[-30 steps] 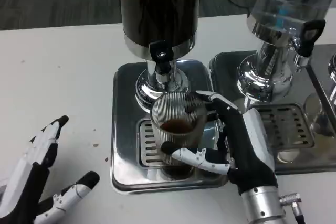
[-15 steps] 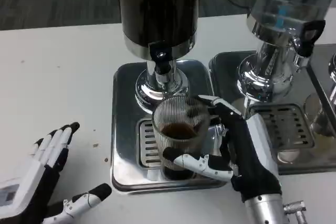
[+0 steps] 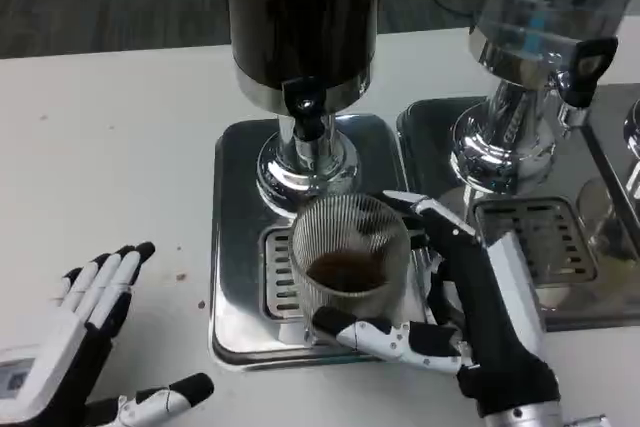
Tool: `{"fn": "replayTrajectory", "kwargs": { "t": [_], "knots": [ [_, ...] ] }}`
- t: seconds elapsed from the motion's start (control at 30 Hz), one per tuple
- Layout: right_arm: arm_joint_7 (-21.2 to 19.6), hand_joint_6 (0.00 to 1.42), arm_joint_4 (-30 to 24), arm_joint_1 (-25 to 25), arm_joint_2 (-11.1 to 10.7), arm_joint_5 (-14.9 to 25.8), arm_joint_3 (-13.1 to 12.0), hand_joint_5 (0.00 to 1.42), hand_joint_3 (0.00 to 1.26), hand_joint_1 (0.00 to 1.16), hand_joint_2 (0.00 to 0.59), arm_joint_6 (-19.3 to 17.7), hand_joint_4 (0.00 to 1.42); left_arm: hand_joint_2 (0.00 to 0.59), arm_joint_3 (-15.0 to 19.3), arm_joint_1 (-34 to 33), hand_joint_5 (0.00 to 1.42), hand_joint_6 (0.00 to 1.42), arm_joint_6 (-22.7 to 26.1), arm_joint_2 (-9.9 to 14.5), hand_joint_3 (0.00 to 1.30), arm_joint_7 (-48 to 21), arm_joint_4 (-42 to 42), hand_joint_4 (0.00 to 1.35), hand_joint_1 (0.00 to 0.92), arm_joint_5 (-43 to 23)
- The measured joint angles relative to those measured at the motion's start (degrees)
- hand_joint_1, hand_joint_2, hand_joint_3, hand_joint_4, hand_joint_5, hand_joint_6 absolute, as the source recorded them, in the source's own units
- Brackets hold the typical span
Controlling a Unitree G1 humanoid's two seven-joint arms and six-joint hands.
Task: Grasp the cup under the faucet to collect the drink, then remove the cup.
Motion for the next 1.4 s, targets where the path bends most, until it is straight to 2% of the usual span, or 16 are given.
{"fn": "replayTrajectory", "kwargs": {
  "t": [0.23, 0.37, 0.53, 0.67, 1.07, 1.4],
  "knots": [
    [3.3, 1.42, -4.9, 4.4, -1.9, -0.2, 1.0, 0.99, 0.55, 0.96, 0.086, -1.0, 0.68, 0.014, 1.3, 7.6, 0.00, 0.00, 2.7, 0.0, 0.00, 2.0, -7.0, 0.00, 0.000, 3.8],
    [3.7, 1.42, -5.6, 5.6, -2.0, -0.3, 1.3, 0.99, 0.55, 0.96, 0.089, -1.6, 0.68, 0.012, 1.6, 11.4, 0.00, 0.00, 3.1, -0.1, 0.00, 3.3, -10.0, 0.00, 0.000, 6.4],
    [4.3, 1.42, -9.5, 7.9, -2.2, -1.0, 1.2, 0.99, 0.55, 0.96, 0.091, -1.8, 0.68, 0.010, 1.6, 14.5, 0.00, 0.00, 4.3, -0.9, 0.00, 3.8, -12.5, 0.00, 0.000, 6.8],
    [4.8, 1.42, -10.4, 9.1, -2.3, -0.9, 1.2, 0.99, 0.55, 0.96, 0.091, -2.0, 0.68, 0.009, 2.2, 16.4, 0.00, 0.00, 4.9, -1.2, 0.00, 4.0, -13.4, 0.00, 0.000, 6.9],
    [5.2, 1.42, -12.2, 12.2, -1.9, -1.9, 1.2, 0.99, 0.56, 0.96, 0.085, -2.4, 0.69, 0.006, 2.2, 17.8, 0.00, 0.00, 6.1, -2.4, 0.00, 4.9, -14.0, 0.00, 0.000, 7.2],
    [5.3, 1.42, -12.2, 12.3, -1.9, -1.8, 1.1, 1.00, 0.57, 0.95, 0.082, -2.4, 0.69, 0.012, 2.2, 17.7, 0.00, 0.00, 7.6, -3.6, 0.00, 5.0, -14.1, 0.00, 0.000, 7.2]
  ]
}}
